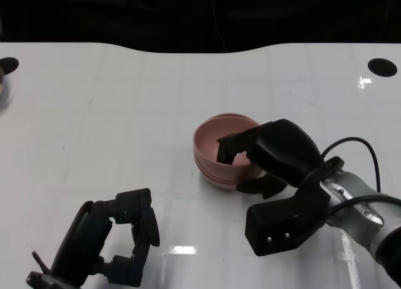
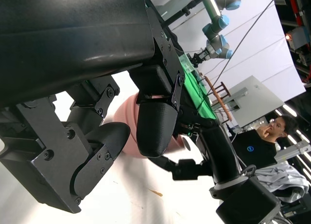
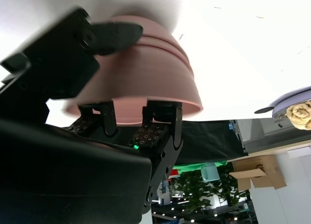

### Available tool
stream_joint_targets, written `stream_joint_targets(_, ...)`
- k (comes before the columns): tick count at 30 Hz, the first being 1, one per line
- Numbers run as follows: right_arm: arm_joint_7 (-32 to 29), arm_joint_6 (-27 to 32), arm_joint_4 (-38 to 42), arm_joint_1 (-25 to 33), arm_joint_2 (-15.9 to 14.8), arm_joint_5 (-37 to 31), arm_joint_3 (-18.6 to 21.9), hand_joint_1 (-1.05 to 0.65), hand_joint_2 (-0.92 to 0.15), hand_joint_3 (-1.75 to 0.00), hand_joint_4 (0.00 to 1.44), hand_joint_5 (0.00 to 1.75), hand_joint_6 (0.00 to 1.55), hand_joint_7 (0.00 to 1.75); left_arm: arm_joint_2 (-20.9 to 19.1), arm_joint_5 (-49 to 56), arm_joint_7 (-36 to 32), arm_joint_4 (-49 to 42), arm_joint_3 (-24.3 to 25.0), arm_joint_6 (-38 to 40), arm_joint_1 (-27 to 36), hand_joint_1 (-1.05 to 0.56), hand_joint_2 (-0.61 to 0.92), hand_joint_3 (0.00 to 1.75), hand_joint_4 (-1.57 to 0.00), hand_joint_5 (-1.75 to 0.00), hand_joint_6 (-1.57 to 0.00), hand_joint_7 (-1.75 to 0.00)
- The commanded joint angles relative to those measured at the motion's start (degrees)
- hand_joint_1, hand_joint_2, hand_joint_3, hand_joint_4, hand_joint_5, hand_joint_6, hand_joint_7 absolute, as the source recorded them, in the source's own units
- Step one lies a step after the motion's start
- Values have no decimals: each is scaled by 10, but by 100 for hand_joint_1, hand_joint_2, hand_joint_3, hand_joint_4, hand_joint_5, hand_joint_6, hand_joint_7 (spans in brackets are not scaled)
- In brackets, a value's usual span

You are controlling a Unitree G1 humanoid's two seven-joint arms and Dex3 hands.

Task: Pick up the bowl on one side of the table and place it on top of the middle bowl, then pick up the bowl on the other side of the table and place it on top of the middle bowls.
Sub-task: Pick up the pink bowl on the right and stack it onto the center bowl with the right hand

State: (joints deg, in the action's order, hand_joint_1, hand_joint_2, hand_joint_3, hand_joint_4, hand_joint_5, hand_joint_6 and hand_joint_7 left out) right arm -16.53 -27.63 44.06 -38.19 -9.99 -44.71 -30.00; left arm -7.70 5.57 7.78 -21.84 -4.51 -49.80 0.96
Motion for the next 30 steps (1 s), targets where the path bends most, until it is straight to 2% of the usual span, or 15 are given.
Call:
stream_joint_targets(1,16,9,-3,-13,-5,0,-5,-36,-89,-8,57,23,59,3,-3,-1,-2,-3,2,-5,-2,0,19,169,-98,-175,-88,-160)
stream_joint_targets(5,35,42,-28,-6,-12,-17,-11,-57,-92,-13,35,5,38,0,-3,2,-2,-1,2,-5,-1,0,20,169,-99,-175,-88,-160)
stream_joint_targets(11,55,79,-74,9,-22,-27,-16,-70,-92,-22,21,0,26,0,-4,4,-2,-1,3,-3,-1,0,20,168,-99,-175,-88,-160)
stream_joint_targets(19,47,123,-159,52,-41,-45,-12,-77,-92,-27,12,0,18,0,-5,2,0,-4,2,-8,-2,2,20,168,-98,-175,-88,-160)
stream_joint_targets(25,11,140,-210,99,-44,-59,-11,-74,-92,-29,12,0,18,0,-5,0,1,-6,2,-9,-2,1,20,168,-98,-175,-88,-160)
stream_joint_targets(30,-9,151,-221,131,-42,-79,-20,-74,-92,-29,14,2,19,1,-5,2,0,-2,2,-7,-1,1,20,167,-99,-175,-89,-159)
